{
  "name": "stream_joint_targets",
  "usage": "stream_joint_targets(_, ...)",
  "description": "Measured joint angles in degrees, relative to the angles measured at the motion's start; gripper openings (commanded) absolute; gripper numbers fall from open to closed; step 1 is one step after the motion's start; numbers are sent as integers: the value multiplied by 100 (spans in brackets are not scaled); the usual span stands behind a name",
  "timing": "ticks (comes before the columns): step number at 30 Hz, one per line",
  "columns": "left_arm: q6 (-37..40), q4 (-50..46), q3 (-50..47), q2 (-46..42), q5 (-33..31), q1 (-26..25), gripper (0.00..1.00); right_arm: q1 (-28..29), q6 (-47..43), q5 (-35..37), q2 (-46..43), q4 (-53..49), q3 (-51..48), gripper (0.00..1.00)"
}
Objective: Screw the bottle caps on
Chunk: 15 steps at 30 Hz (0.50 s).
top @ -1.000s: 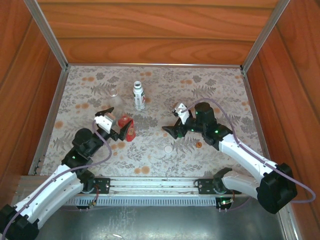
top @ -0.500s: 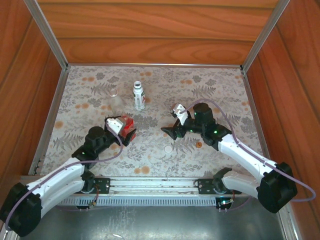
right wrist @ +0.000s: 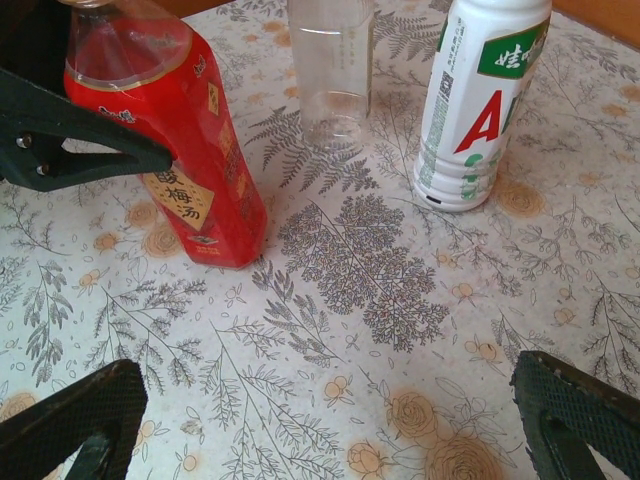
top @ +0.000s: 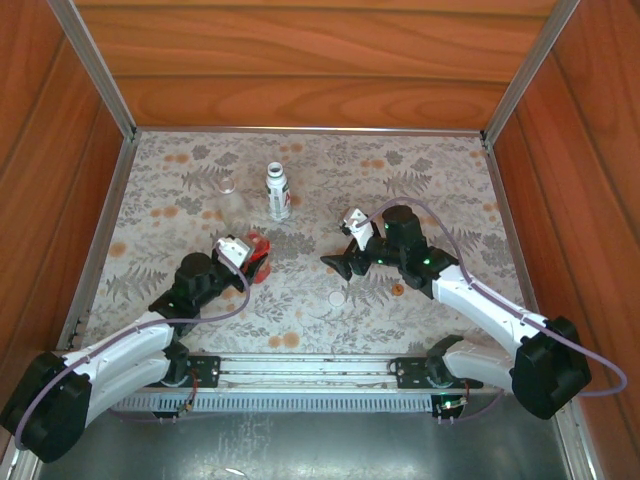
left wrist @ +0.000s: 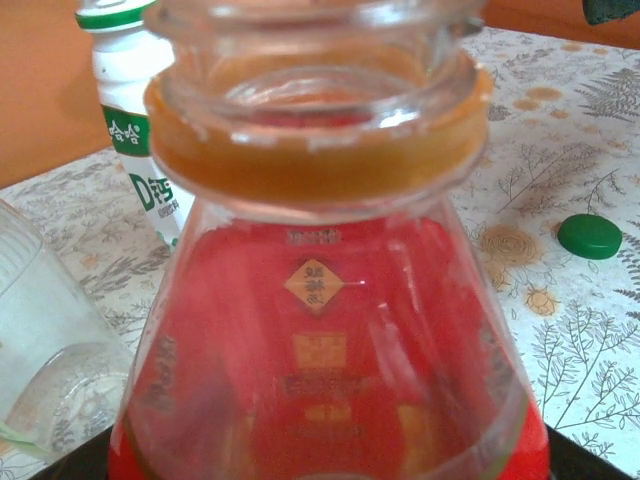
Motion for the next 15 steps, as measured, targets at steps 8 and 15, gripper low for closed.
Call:
stream_joint_targets(8,-103,522,212,621,411,0,55,0,179,525,2,46,0,100)
stream_joint_targets(15,-280,1565,1143,2361,1366,-7,54,0,483,1609,-269,98,-190,100)
